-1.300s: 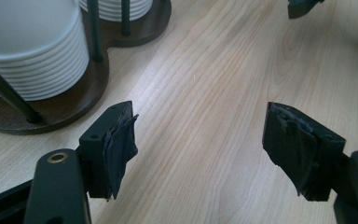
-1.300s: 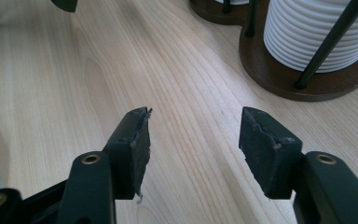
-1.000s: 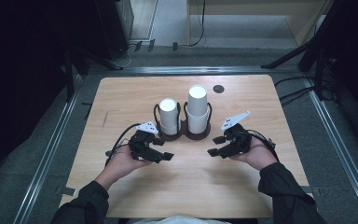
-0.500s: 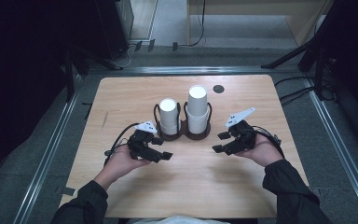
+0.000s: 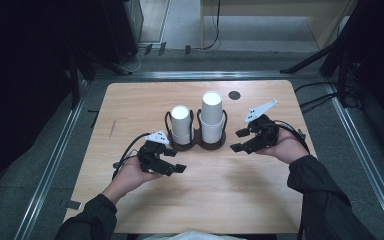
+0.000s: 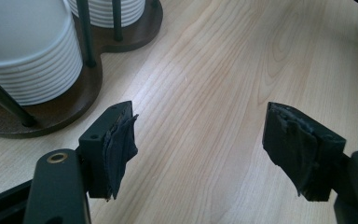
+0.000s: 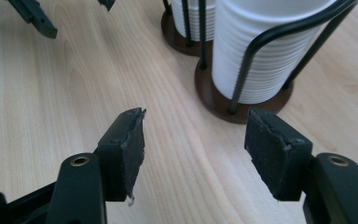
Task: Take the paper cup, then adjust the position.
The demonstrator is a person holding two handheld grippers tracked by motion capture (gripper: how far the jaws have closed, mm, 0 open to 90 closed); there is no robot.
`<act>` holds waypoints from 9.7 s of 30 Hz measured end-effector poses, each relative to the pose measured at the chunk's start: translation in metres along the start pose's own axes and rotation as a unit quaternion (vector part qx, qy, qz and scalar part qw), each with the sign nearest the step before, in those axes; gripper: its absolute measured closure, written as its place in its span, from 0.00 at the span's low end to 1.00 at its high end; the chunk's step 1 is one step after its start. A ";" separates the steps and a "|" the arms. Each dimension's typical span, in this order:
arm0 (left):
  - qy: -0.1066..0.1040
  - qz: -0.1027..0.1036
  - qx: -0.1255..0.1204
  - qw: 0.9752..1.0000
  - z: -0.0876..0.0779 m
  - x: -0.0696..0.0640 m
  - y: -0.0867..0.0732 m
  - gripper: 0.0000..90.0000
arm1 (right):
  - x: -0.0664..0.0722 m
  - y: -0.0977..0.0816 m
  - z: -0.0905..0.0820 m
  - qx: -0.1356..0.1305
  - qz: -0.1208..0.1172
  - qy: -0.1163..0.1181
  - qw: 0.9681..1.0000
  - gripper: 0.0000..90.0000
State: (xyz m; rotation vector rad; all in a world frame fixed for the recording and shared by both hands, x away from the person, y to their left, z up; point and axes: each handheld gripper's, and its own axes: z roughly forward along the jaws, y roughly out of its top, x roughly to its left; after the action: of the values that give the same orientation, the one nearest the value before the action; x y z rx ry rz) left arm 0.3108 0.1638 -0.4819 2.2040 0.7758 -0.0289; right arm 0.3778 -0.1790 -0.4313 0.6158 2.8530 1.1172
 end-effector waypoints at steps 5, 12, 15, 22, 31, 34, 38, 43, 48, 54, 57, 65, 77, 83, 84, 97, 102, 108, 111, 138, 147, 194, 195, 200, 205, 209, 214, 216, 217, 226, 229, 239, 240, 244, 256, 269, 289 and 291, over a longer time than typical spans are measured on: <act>-0.002 0.002 0.001 1.000 0.000 0.000 -0.001 0.28 | -0.005 0.011 -0.008 -0.003 -0.011 -0.002 1.000 0.40; -0.010 0.006 0.003 1.000 0.002 -0.003 0.000 0.28 | -0.013 0.030 -0.015 0.013 -0.025 -0.007 1.000 0.37; -0.008 0.011 0.011 1.000 0.004 -0.005 -0.001 0.28 | -0.016 0.038 -0.016 0.015 -0.031 -0.010 0.999 0.36; -0.012 0.010 0.010 1.000 0.003 -0.004 -0.001 0.28 | -0.025 0.054 -0.016 0.013 -0.036 -0.008 0.999 0.36; -0.016 0.006 0.007 1.000 0.000 -0.003 -0.002 0.28 | -0.038 0.071 -0.014 0.028 -0.028 -0.013 0.999 0.35; -0.017 0.007 0.009 1.000 0.000 -0.003 -0.002 0.28 | -0.041 0.077 -0.013 0.030 -0.031 -0.013 0.999 0.34; -0.018 0.006 0.010 1.000 0.000 -0.003 -0.003 0.28 | -0.042 0.086 -0.010 0.038 -0.035 -0.011 0.999 0.33; -0.020 0.007 0.011 1.000 -0.001 -0.003 -0.003 0.28 | -0.044 0.096 -0.003 0.061 -0.028 -0.023 0.997 0.30; -0.022 0.004 0.010 1.000 -0.002 -0.002 -0.004 0.28 | -0.046 0.103 0.005 0.060 -0.032 -0.017 0.998 0.30; -0.025 0.005 0.011 1.000 -0.003 -0.002 -0.004 0.28 | -0.043 0.110 0.012 0.054 -0.043 -0.012 0.998 0.28; -0.025 0.004 0.011 1.000 -0.004 -0.001 -0.004 0.28 | -0.042 0.113 0.015 0.055 -0.044 -0.013 0.997 0.28; -0.028 0.004 0.011 1.000 -0.004 -0.001 -0.004 0.28 | -0.038 0.125 0.021 0.052 -0.052 -0.013 0.997 0.27; -0.032 0.004 0.015 0.999 -0.003 -0.001 -0.004 0.28 | -0.036 0.133 0.019 0.056 -0.051 -0.021 0.997 0.34; -0.031 0.006 0.014 0.999 -0.003 -0.002 -0.004 0.28 | -0.036 0.136 0.016 0.059 -0.040 -0.020 0.997 0.34; -0.031 0.006 0.015 0.999 -0.003 -0.001 -0.004 0.28 | -0.036 0.136 0.015 0.058 -0.039 -0.020 0.997 0.34; -0.033 0.007 0.015 0.999 -0.004 -0.001 -0.004 0.28 | -0.032 0.146 -0.002 0.052 -0.028 -0.017 0.998 0.34; -0.044 0.001 0.007 0.999 -0.005 0.000 -0.004 0.28 | -0.028 0.154 -0.013 0.051 -0.032 -0.021 0.998 0.34; -0.041 0.002 0.006 0.999 -0.005 0.000 -0.004 0.27 | -0.023 0.165 -0.027 0.049 -0.033 -0.021 0.998 0.34; -0.039 0.006 0.010 0.999 -0.004 0.000 -0.004 0.27 | -0.020 0.170 -0.035 0.050 -0.035 -0.026 0.998 0.34; -0.035 -0.004 -0.012 0.999 -0.010 0.002 -0.001 0.23 | 0.009 0.145 -0.074 0.031 -0.029 -0.007 0.999 0.35; -0.055 -0.010 -0.033 0.998 -0.013 0.002 0.002 0.19 | 0.028 0.125 -0.070 0.022 -0.046 0.011 0.999 0.35; -0.091 0.036 -0.045 0.994 0.006 -0.003 0.018 0.15 | 0.065 0.014 0.016 -0.059 -0.034 0.054 0.996 0.35; -0.094 0.037 -0.044 0.994 0.007 -0.003 0.018 0.15 | 0.065 0.012 0.018 -0.062 -0.031 0.055 0.996 0.35; -0.108 0.046 -0.046 0.992 0.012 -0.002 0.019 0.15 | 0.066 0.005 0.027 -0.074 -0.021 0.060 0.995 0.35; -0.111 0.055 -0.046 0.991 0.016 -0.005 0.020 0.15 | 0.067 0.004 0.034 -0.085 -0.017 0.064 0.994 0.35; -0.116 0.059 -0.048 0.990 0.018 -0.006 0.021 0.15 | 0.070 0.007 0.039 -0.091 -0.013 0.072 0.993 0.35; -0.118 0.062 -0.044 0.990 0.022 -0.007 0.021 0.15 | 0.073 0.012 0.044 -0.098 -0.007 0.081 0.992 0.35; -0.119 0.066 -0.043 0.990 0.023 -0.007 0.021 0.15 | 0.073 0.013 0.045 -0.101 -0.005 0.086 0.991 0.35; -0.119 0.067 -0.043 0.990 0.023 -0.008 0.021 0.15 | 0.073 0.014 0.045 -0.102 -0.003 0.086 0.991 0.35; -0.118 0.084 -0.048 0.988 0.026 -0.012 0.021 0.15 | 0.074 0.018 0.048 -0.112 0.009 0.100 0.989 0.35; -0.118 0.088 -0.047 0.988 0.026 -0.013 0.022 0.15 | 0.075 0.020 0.048 -0.120 0.011 0.103 0.987 0.35; -0.107 0.120 -0.061 0.985 0.019 -0.018 0.024 0.29 | 0.072 0.019 0.047 -0.129 0.028 0.111 0.985 0.36; -0.109 0.119 -0.061 0.985 0.018 -0.018 0.024 0.30 | 0.072 0.020 0.046 -0.130 0.029 0.111 0.985 0.36; -0.115 0.119 -0.053 0.985 0.018 -0.016 0.025 0.32 | 0.072 0.020 0.046 -0.130 0.028 0.111 0.985 0.36; -0.111 0.110 -0.038 0.987 0.004 -0.006 0.025 0.31 | 0.071 0.013 0.045 -0.096 0.001 0.085 0.992 0.25; -0.095 0.142 0.022 0.985 0.002 -0.007 0.026 0.31 | 0.080 -0.003 0.051 -0.062 -0.031 0.059 0.996 0.30; -0.072 0.187 0.101 0.974 0.008 -0.004 0.029 0.31 | 0.078 -0.008 0.066 -0.044 -0.048 0.066 0.996 0.30; -0.071 0.190 0.109 0.973 0.010 -0.005 0.029 0.31 | 0.078 -0.008 0.066 -0.046 -0.051 0.066 0.995 0.30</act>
State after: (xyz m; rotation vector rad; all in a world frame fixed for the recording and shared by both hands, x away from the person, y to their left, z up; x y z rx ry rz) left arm 0.3247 0.1397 -0.4678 2.4944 0.2722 -0.0830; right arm 0.3132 -0.1126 -0.4762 0.3996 2.8820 1.3103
